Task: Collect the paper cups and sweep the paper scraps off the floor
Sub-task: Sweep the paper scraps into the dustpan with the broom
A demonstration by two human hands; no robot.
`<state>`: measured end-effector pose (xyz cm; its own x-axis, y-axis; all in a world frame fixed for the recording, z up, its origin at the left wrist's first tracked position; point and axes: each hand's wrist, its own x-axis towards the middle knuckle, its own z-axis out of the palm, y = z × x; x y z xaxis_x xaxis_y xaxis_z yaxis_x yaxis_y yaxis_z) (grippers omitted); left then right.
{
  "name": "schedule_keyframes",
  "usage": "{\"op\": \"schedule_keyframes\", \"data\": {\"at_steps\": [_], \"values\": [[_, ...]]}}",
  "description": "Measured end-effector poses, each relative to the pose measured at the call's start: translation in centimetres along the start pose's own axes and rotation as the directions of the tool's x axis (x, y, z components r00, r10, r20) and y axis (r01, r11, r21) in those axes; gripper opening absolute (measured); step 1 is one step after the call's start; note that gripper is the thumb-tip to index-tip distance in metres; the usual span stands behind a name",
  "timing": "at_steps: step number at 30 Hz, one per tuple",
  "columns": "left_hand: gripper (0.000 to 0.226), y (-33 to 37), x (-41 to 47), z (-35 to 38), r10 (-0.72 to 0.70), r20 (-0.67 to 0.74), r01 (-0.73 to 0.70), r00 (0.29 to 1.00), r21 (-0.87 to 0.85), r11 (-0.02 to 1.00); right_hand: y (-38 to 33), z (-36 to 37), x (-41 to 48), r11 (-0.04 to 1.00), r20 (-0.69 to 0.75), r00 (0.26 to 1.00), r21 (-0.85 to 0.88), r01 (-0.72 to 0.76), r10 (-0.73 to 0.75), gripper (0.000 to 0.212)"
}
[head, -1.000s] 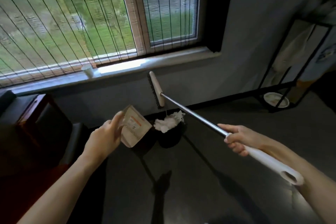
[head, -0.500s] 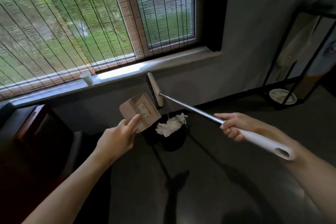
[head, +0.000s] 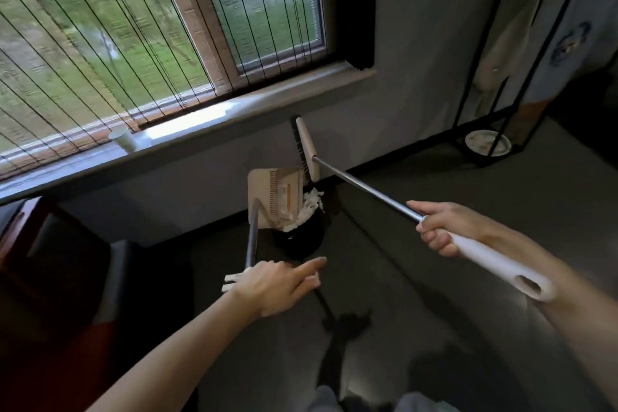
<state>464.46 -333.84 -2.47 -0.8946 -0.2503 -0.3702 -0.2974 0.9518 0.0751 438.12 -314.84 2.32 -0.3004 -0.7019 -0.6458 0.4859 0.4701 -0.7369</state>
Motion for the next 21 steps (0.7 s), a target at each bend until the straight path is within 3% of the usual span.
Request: {"op": "schedule_keyframes", "data": {"at_steps": [3,8,12,21], "values": [[0.066,2.3,0.5,0.4,-0.176,0.082,0.183,0.981,-0.092,0.979,1.5,-1.5,-0.3,0.998,0.021,1.000,0.059,-0.019,0.018,0.066],[0.066,6.5,1.5,0.0,-0.340,0.107,0.344,0.934,-0.019,0.939,3.7,-3.2,-1.7,0.997,0.062,0.997,0.064,-0.047,0.043,0.067],[0.064,8.9,2.5,0.5,-0.370,-0.006,0.367,0.929,0.161,0.916,5.0,-4.7,-3.1,0.994,0.084,0.995,0.090,-0.065,0.057,0.066],[0.072,8.1,3.2,-0.9,-0.221,-0.006,0.205,0.975,0.397,0.895,6.0,-7.0,-4.9,0.989,0.127,0.991,0.130,-0.066,0.050,0.065]]}}
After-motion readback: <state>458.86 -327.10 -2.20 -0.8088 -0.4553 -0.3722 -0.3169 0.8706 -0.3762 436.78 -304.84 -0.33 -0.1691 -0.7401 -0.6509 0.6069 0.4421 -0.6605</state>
